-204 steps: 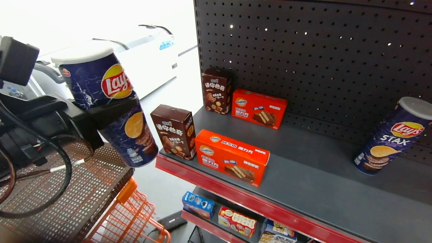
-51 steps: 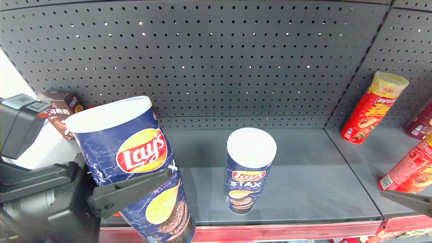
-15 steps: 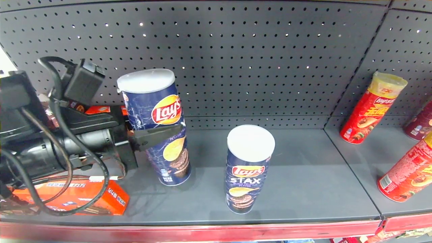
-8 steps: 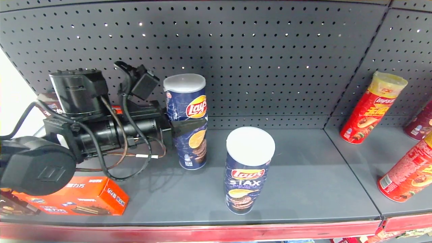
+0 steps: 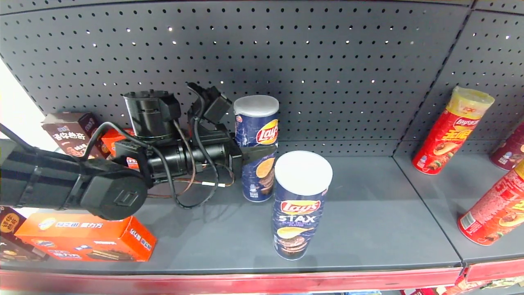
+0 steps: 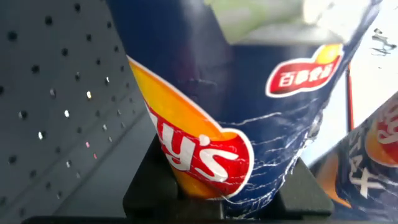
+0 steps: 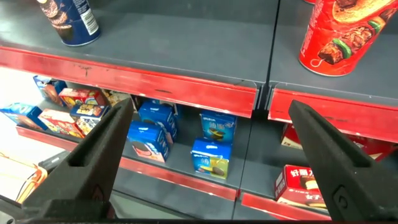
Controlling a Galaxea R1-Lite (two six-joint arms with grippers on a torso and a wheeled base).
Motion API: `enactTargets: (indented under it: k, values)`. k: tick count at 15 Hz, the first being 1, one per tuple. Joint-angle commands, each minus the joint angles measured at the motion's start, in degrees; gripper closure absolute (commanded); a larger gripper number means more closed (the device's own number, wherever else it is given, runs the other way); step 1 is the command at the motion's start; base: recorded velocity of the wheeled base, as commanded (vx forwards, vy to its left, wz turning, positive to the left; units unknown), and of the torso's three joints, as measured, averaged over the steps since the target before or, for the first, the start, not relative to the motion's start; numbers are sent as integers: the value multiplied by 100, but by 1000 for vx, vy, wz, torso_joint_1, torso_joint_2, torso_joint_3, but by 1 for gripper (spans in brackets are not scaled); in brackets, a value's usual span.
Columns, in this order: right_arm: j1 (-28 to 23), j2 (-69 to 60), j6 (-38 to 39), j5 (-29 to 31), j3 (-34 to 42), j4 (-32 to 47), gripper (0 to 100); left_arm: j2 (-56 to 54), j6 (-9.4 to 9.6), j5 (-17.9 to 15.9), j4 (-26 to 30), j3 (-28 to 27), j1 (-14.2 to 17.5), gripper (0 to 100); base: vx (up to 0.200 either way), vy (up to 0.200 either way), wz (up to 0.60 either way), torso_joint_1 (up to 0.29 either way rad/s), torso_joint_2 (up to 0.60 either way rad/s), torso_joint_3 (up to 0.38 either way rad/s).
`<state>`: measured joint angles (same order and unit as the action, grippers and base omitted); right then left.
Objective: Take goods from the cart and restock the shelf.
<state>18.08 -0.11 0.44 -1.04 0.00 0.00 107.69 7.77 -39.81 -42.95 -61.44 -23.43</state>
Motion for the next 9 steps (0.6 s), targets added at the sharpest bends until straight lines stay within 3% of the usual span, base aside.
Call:
enactTargets:
  k: [1,9]
  values:
    - [3,11,0,-2,0,0,0,358,6,0,-153,-166,-12,100,0,0,0,0,0,0]
    - [3,11,0,-2,0,0,0,955,-21,-9,-917,-298,-65,100,0,0,0,0,0,0]
